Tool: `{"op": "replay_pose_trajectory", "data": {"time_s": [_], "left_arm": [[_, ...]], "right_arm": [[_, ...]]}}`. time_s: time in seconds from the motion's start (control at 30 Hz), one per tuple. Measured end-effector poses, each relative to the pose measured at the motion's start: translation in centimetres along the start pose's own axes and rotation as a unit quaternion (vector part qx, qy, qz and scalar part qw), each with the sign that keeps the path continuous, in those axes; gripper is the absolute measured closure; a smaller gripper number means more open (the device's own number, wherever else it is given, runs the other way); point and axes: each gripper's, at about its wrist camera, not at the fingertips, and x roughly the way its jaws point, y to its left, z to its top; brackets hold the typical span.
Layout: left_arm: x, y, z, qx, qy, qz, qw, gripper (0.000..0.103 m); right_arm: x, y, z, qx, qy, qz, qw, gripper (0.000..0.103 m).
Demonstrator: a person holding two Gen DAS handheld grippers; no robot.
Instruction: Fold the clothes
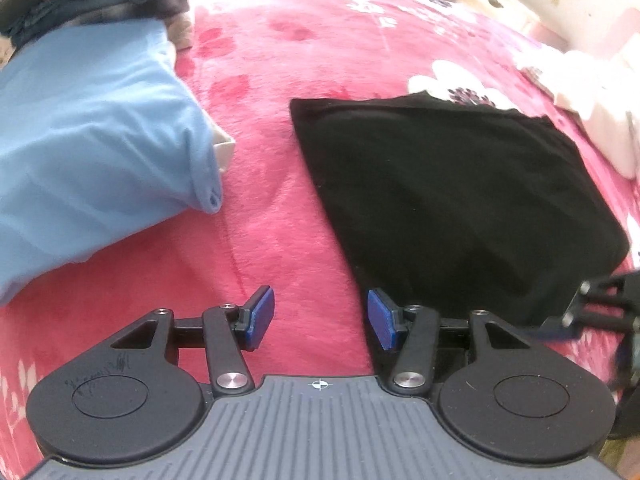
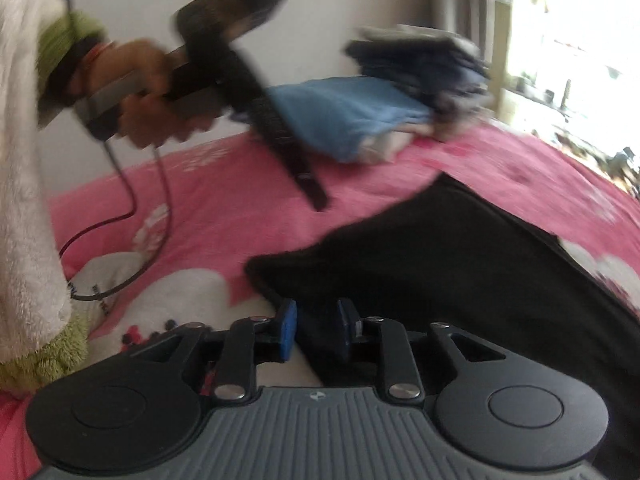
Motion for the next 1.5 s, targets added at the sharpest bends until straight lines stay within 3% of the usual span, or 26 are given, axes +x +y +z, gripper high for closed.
{"op": "replay_pose_trajectory", "data": {"time_s": [0.17,0.37,0.43,0.53,0.63,0.7,0.77,0.9,1.13,1.5], "left_arm": [[-0.2,0.9,-0.3,-0.018,0.0,-0.001,0.9998,0.051],[-0.2,2.0,-0.4,-0.031,-0.004,-0.009,0.9995,0.051],[-0.2,2.3,-0.4,-0.037,-0.005,-0.014,0.9992,0.051],[-0.1,2.7,-0.5,-0.047,-0.006,-0.026,0.9985,0.051],[0.2,3.6,-0.2,-0.083,-0.004,-0.063,0.9946,0.051],[0.5,4.7,0.0,-0.125,-0.001,-0.11,0.986,0.051],[0.9,5.9,-0.1,-0.184,0.0,-0.167,0.9687,0.048],[2.2,6.3,0.2,-0.214,0.015,-0.185,0.959,0.047],[4.5,4.8,1.0,-0.217,0.035,-0.204,0.9541,0.047],[7.6,5.3,4.6,-0.246,0.012,-0.202,0.9478,0.049]], "right_arm": [[3.1,2.4,0.2,-0.048,0.014,0.019,0.999,0.062],[6.5,4.5,0.3,-0.106,0.011,-0.025,0.994,0.062],[6.9,4.2,0.5,-0.087,0.007,-0.028,0.996,0.066],[6.8,2.3,1.2,-0.011,0.007,-0.025,1.0,0.092],[5.4,-0.8,1.4,0.092,-0.017,-0.015,0.996,0.095],[4.3,-2.7,1.3,0.157,-0.034,-0.007,0.987,0.095],[3.1,-4.2,0.9,0.215,-0.051,0.001,0.975,0.095],[2.2,-4.4,1.1,0.23,-0.065,0.008,0.971,0.095],[1.5,-3.9,1.6,0.218,-0.08,0.02,0.972,0.095],[0.2,-3.8,2.0,0.209,-0.102,0.036,0.972,0.095]]}}
